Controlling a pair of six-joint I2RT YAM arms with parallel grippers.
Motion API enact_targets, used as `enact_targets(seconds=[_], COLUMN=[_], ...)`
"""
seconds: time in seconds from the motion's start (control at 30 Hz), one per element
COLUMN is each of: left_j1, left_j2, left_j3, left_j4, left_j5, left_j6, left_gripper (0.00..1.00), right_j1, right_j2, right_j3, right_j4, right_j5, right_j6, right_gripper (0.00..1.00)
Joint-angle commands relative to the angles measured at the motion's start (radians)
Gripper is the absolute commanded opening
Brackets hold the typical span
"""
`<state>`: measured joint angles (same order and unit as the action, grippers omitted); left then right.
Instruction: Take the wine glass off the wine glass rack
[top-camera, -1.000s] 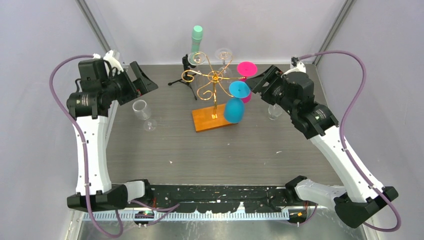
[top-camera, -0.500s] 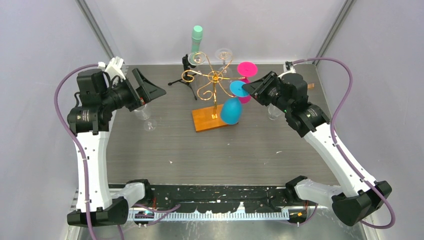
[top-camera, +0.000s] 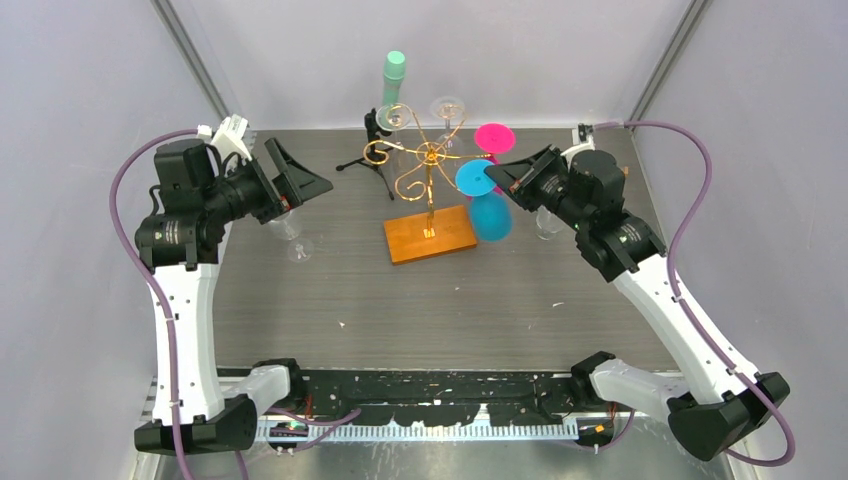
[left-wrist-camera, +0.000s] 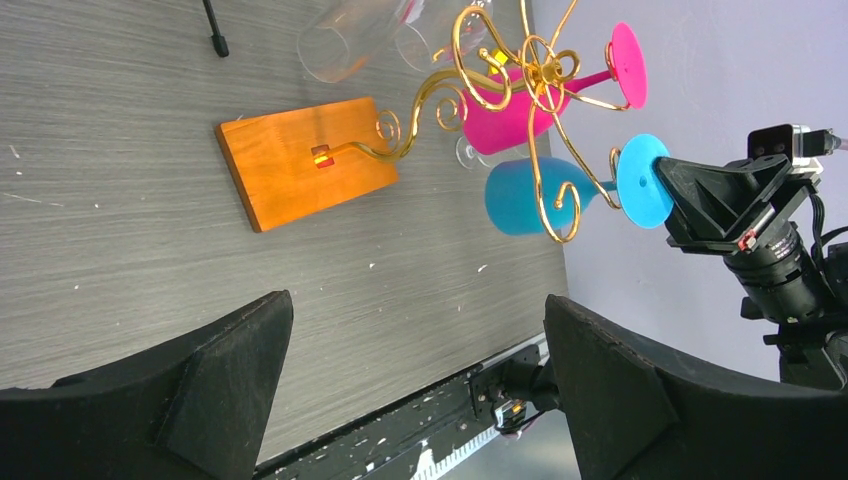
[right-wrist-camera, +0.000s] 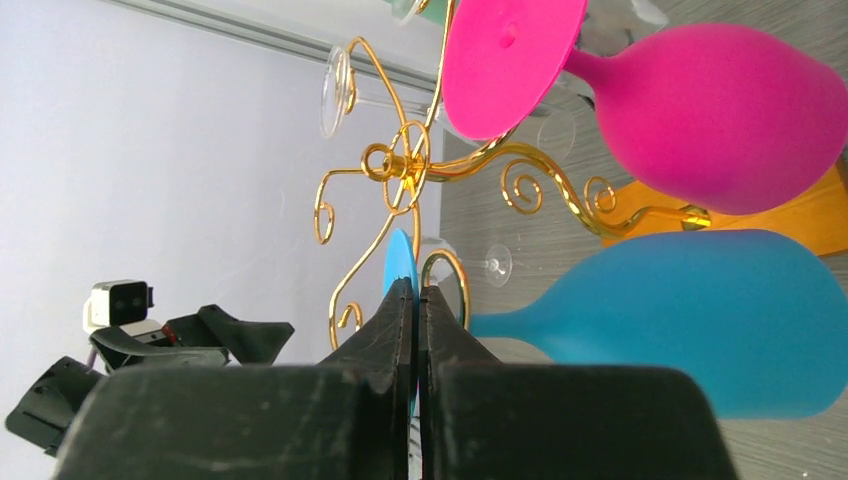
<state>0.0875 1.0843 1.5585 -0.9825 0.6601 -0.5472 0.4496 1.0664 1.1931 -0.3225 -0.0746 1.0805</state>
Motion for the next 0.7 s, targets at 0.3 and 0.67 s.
enact_targets(seconds=[0.3, 0.67], left_j1=[0.004, 0.004], left_j2=[-0.017, -0.014], left_j3=[-0.003, 0.004], left_j4=[0.055, 0.045], left_j5=[0.034, 0.032], left_j6=[-0.009, -0.008], left_gripper=[1.0, 1.0], right_j1=[-0.003, -0.003], right_j2=[-0.03, 0.07], right_j3=[0.006, 0.027], right_j4=[0.067, 0.152], right_j5=[-0.109, -0.154], right_j6=[0.113, 0.128], right_gripper=[0.0, 0.0])
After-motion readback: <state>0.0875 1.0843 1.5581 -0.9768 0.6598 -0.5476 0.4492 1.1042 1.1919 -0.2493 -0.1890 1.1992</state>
